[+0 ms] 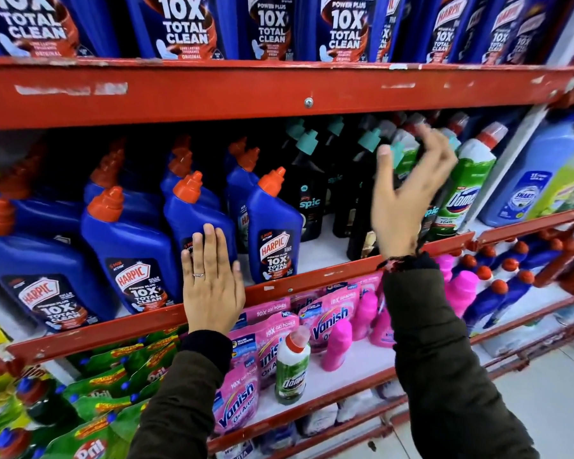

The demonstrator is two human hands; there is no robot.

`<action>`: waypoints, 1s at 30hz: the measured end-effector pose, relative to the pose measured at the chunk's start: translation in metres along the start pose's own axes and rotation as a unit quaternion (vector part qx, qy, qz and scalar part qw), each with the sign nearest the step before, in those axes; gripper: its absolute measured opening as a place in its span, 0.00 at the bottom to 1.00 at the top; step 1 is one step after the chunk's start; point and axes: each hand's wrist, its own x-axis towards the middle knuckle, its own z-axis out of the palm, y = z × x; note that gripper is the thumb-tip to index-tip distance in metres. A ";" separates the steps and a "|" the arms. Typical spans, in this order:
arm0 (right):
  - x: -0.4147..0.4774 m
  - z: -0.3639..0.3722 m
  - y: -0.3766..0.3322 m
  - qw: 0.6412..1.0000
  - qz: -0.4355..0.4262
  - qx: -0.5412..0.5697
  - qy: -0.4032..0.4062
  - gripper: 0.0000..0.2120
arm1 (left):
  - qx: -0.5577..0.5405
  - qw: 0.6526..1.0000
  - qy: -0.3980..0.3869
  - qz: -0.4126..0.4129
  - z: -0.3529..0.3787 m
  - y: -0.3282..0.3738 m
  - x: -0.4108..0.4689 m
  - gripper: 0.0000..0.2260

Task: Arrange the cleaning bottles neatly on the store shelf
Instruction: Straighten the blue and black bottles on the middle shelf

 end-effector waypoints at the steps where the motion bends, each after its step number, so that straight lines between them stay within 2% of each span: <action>1: 0.011 -0.005 0.010 0.999 0.021 -0.014 0.020 0.25 | 0.000 1.000 0.002 0.000 0.000 0.000 0.000 0.34; 4: 0.040 -0.016 0.040 0.995 0.074 -0.062 0.015 0.30 | -0.003 1.000 0.002 -0.003 0.000 0.000 0.000 0.34; 7: 0.057 -0.023 0.070 0.978 0.125 -0.142 -0.086 0.37 | -0.003 1.000 0.000 -0.002 0.000 0.000 0.000 0.34; 10: 0.060 -0.028 0.090 0.965 0.128 -0.171 -0.154 0.35 | -0.005 1.000 -0.001 -0.005 0.000 0.000 0.000 0.34; 16: 0.049 -0.040 0.087 0.980 0.097 -0.140 -0.099 0.30 | -0.015 1.000 0.002 -0.004 -0.001 0.001 0.001 0.34; 21: 0.033 -0.058 0.042 0.991 0.017 -0.128 -0.033 0.29 | -0.016 1.000 0.001 -0.007 -0.001 0.001 0.000 0.34; 25: 0.029 -0.072 -0.011 0.987 0.037 -0.149 -0.052 0.29 | -0.014 1.000 -0.003 -0.008 -0.001 0.001 0.000 0.34; 30: 0.012 -0.062 -0.045 0.987 0.089 -0.081 -0.109 0.27 | -0.013 1.000 -0.001 -0.007 0.000 0.001 0.001 0.33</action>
